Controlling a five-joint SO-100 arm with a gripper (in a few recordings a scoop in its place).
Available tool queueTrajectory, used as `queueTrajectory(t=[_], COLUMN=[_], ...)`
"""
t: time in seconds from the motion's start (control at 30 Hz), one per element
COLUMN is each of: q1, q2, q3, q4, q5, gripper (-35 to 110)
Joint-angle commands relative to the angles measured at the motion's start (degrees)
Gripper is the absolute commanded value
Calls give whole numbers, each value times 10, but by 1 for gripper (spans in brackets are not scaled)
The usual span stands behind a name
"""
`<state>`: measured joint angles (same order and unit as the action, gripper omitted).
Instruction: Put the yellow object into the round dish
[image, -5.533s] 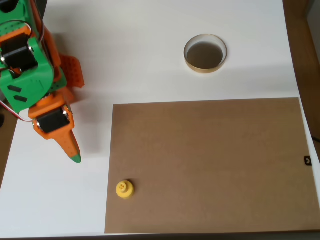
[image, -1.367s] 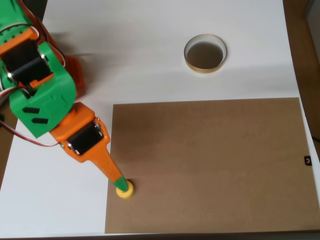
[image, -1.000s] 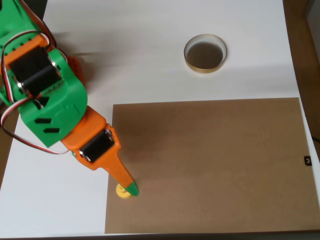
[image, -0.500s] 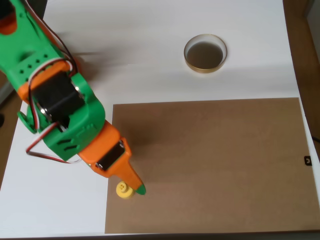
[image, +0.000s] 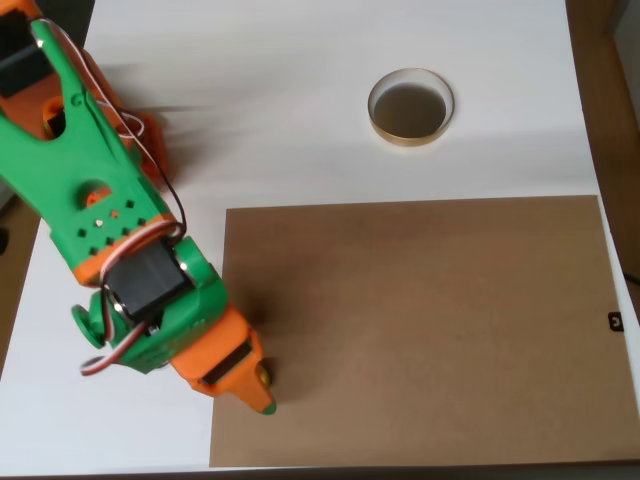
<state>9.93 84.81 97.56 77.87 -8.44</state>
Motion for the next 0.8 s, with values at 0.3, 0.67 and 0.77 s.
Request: queueTrajectory(t=[0.3,0.67,0.77], q1=[7,-5,-4], q2=[-27,-60,-64], q3=[-26,-47,-50], q4=[-35,-47,-47], q5=[-4,6,6], gripper=[31,25,22])
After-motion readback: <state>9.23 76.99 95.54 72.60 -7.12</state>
